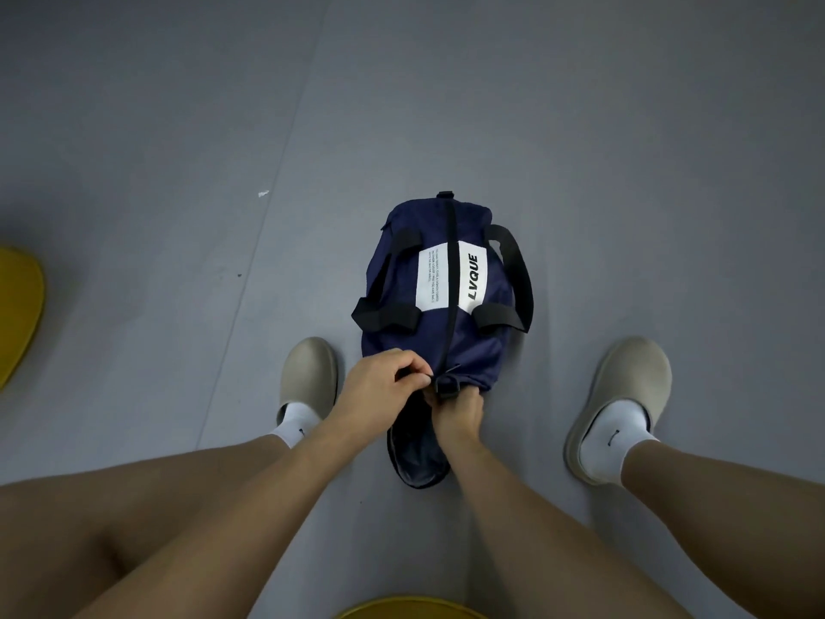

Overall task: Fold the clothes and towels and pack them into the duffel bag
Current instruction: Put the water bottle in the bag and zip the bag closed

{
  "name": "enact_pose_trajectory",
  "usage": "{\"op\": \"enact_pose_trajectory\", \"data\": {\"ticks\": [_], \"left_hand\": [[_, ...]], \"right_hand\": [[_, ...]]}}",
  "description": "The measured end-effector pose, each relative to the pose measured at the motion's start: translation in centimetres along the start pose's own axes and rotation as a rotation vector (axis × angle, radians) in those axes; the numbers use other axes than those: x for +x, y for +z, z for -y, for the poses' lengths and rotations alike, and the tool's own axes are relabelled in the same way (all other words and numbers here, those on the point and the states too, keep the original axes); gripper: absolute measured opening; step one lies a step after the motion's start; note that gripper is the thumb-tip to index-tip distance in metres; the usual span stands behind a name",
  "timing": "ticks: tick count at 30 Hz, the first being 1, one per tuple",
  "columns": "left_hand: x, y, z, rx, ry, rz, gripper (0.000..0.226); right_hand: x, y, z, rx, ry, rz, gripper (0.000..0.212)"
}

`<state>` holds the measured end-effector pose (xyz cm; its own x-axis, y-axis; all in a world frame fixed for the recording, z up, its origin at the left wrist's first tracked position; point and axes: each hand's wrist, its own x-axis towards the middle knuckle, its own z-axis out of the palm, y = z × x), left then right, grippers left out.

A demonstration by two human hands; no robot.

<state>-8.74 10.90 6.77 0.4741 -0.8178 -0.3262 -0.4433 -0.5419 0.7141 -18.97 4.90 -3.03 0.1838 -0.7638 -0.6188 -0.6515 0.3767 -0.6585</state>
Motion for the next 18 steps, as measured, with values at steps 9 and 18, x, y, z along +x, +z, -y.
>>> {"op": "enact_pose_trajectory", "data": {"ticks": [9,18], "left_hand": [[1.1,2.3,1.5,0.215,0.026,-0.099,0.009],[-2.4,4.9,1.8,0.565,0.333,-0.137,0.014]], "right_hand": [[-0.5,-5.6,-5.1,-0.008,-0.022,-0.001,0.015],[-1.3,-3.7,-4.4,0.268,0.284,0.327,0.013]]}}
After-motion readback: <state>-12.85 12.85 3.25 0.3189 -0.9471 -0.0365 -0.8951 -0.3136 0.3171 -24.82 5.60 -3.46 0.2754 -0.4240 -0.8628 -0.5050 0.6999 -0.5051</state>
